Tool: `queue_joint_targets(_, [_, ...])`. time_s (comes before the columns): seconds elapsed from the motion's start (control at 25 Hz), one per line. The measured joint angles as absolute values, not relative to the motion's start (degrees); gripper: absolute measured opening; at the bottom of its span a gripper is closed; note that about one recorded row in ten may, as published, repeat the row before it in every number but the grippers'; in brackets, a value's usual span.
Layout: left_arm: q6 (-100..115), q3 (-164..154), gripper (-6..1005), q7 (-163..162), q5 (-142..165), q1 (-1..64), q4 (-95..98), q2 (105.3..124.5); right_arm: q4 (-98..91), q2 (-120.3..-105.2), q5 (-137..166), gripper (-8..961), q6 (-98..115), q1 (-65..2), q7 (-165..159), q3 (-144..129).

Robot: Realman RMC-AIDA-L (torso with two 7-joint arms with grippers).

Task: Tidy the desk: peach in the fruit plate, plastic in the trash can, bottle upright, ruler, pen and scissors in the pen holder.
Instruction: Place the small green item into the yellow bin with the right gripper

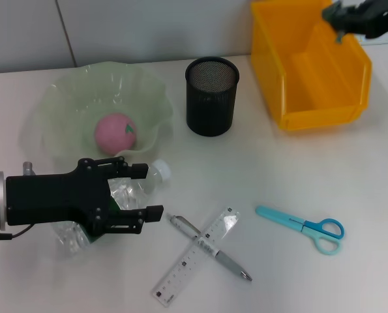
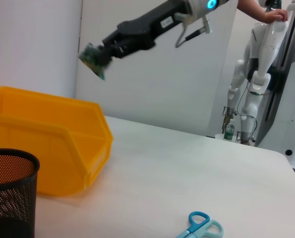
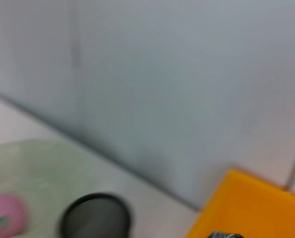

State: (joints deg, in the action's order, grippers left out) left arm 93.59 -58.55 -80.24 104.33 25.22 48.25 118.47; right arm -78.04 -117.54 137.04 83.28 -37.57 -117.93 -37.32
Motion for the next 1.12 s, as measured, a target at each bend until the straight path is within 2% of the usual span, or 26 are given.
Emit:
queue_joint_targets(0.2, [93.6,-58.63,762,-80.25,104.32,25.22,48.25,118.48,-71.78,-117.04,137.01,207,74.91,-37.61,-117.5,-37.94])
queue_joint_targets(0.44, [93.6,-58.54,760,-80.25,104.33,25.22,47.81,118.48,-59.17,-115.23,137.04,227,66.81,-40.67,-115.6,-38.09])
queue_joint_targets(0.56, [93.6,-58.47,759,-80.25,104.32,25.22,47.74,118.47,-54.84,-114.95,137.16,254,63.83,-41.86,-114.93,-38.16])
queue_joint_targets(0.84, [93.6,-58.37,756,-80.25,104.32,25.22,47.64,118.48,-53.01,-115.29,137.01,476,60.55,-42.11,-114.36,-40.02])
queue_joint_targets(1.12, [93.6,-58.41,753,-80.25,104.32,25.22,47.63,118.48,-52.76,-115.35,136.97,751,60.04,-41.84,-114.34,-40.25])
